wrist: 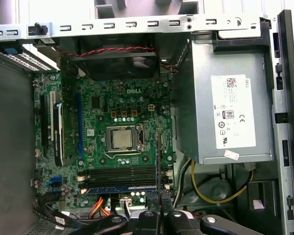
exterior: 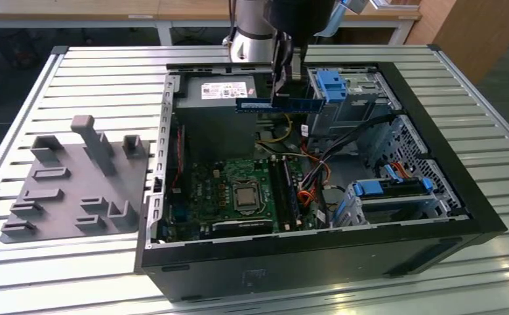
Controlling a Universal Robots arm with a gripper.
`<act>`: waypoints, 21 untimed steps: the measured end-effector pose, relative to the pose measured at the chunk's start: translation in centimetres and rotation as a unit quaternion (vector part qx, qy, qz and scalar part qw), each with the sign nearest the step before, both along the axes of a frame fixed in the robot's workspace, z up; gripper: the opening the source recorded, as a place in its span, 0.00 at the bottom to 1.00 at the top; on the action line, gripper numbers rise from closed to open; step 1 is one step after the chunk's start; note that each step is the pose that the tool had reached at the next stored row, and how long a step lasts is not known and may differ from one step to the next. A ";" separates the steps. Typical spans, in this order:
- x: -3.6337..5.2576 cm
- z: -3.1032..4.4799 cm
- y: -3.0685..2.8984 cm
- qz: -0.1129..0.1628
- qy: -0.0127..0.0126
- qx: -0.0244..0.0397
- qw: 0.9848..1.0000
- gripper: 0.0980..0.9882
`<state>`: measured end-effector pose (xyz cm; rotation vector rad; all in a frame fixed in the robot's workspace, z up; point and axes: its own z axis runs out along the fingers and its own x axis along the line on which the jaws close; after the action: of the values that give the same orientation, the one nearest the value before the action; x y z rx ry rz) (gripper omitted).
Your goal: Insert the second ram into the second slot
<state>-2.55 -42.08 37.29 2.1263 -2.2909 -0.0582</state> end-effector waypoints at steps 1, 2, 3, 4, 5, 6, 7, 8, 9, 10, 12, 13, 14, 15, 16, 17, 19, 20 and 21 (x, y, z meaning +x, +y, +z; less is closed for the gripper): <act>0.00 0.00 0.00 -0.001 0.000 0.000 1.000 0.04; 0.00 0.00 0.00 -0.002 0.000 0.000 1.000 0.04; 0.00 0.00 0.00 -0.003 0.000 0.000 1.000 0.04; 0.00 0.00 0.00 -0.005 0.000 0.000 1.000 0.04; 0.00 0.00 0.00 -0.006 0.000 0.000 1.000 0.04; 0.00 0.00 0.00 -0.007 0.000 0.000 1.000 0.04; 0.00 0.00 0.00 -0.009 0.000 0.000 1.000 0.04; 0.00 0.00 0.00 -0.010 0.000 0.000 1.000 0.04; 0.00 0.00 0.00 -0.011 0.000 0.000 1.000 0.04; 0.00 0.00 0.00 -0.012 0.000 0.000 1.000 0.04; 0.00 0.00 0.00 -0.015 0.000 0.000 1.000 0.04; 0.00 0.00 0.00 -0.016 0.000 0.000 1.000 0.04; 0.00 0.00 0.00 -0.017 0.000 0.000 1.000 0.04; 0.00 0.00 0.00 -0.018 0.000 0.000 1.000 0.04; 0.00 0.00 0.00 -0.019 0.000 0.000 1.000 0.04; 0.00 0.00 0.00 -0.020 0.000 0.000 1.000 0.04; 0.00 0.00 0.00 -0.021 0.000 0.000 1.000 0.04; 0.00 0.00 0.00 -0.022 0.000 0.000 1.000 0.04; 0.00 0.00 0.00 -0.022 0.000 0.000 1.000 0.04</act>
<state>-2.55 -42.08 37.29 2.0747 -2.3386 -0.0584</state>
